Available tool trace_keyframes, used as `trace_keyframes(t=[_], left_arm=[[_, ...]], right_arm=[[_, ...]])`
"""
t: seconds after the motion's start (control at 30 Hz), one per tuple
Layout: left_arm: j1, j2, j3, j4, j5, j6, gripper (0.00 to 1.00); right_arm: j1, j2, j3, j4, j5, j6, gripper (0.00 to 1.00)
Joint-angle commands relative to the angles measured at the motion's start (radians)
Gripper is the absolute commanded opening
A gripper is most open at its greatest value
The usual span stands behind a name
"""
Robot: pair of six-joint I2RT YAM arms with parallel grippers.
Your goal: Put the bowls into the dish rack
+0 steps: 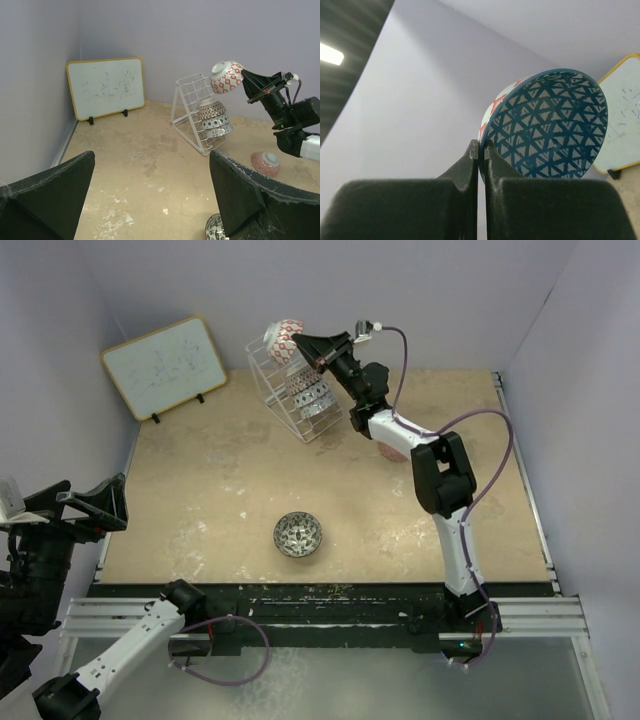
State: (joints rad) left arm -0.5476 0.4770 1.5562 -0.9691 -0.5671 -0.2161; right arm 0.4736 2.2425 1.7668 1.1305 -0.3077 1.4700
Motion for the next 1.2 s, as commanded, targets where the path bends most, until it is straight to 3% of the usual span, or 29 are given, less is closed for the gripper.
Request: trace_keyframes(t=[0.0,0.37,1.17], left_arm=[[-0.012,-0.007,0.019,0.0,-0.025,0.024,0.99],[-0.019,-0.012,0.023,-0.026,-0.05,0.025,0.99],[-0.025,-0.004,0.03,-0.039,-0.059,0.02,0.99]], right_arm=[[0.0,0.04,0.063,0.17,0.148,0.103,0.0],[0.0,0.09,0.012,0.215,0.274,0.152,0.0],[-0.013,0.218,-0.014,0.286,0.302,0.266,0.0]])
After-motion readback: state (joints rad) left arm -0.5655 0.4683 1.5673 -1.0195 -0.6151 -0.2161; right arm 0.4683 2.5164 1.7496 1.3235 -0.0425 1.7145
